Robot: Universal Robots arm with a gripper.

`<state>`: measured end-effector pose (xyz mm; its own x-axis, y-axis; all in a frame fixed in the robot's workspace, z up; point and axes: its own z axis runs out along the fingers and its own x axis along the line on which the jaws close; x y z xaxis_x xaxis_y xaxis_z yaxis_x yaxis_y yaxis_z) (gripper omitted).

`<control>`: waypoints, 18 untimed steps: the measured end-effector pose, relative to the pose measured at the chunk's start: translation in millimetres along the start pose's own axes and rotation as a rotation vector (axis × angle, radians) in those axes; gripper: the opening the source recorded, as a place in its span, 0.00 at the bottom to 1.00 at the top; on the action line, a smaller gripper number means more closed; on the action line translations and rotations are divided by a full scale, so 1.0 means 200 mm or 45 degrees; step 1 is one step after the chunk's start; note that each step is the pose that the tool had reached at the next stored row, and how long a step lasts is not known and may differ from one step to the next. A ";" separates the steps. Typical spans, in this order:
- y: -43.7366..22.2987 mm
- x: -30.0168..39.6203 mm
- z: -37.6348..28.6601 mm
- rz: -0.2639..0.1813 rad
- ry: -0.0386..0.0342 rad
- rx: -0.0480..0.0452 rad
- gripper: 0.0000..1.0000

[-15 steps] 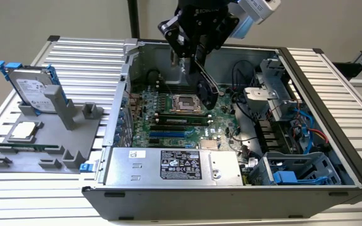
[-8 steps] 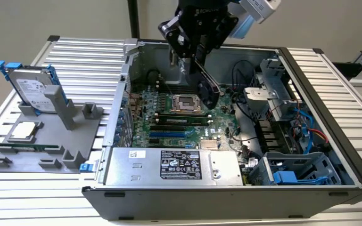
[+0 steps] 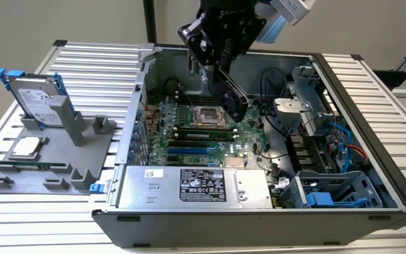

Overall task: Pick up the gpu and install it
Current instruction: 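Insert the gpu into the slot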

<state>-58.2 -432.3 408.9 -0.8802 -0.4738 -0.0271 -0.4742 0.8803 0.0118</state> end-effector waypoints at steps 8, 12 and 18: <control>0.000 0.000 0.000 -0.065 0.0008 -0.002 0.00; 0.000 0.000 0.000 -0.097 0.0011 -0.003 0.00; 0.000 0.000 0.000 -0.147 0.0017 -0.004 0.00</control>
<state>-58.2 -432.3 408.9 -0.8198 -0.5720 -0.0271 -0.5724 0.8199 0.0118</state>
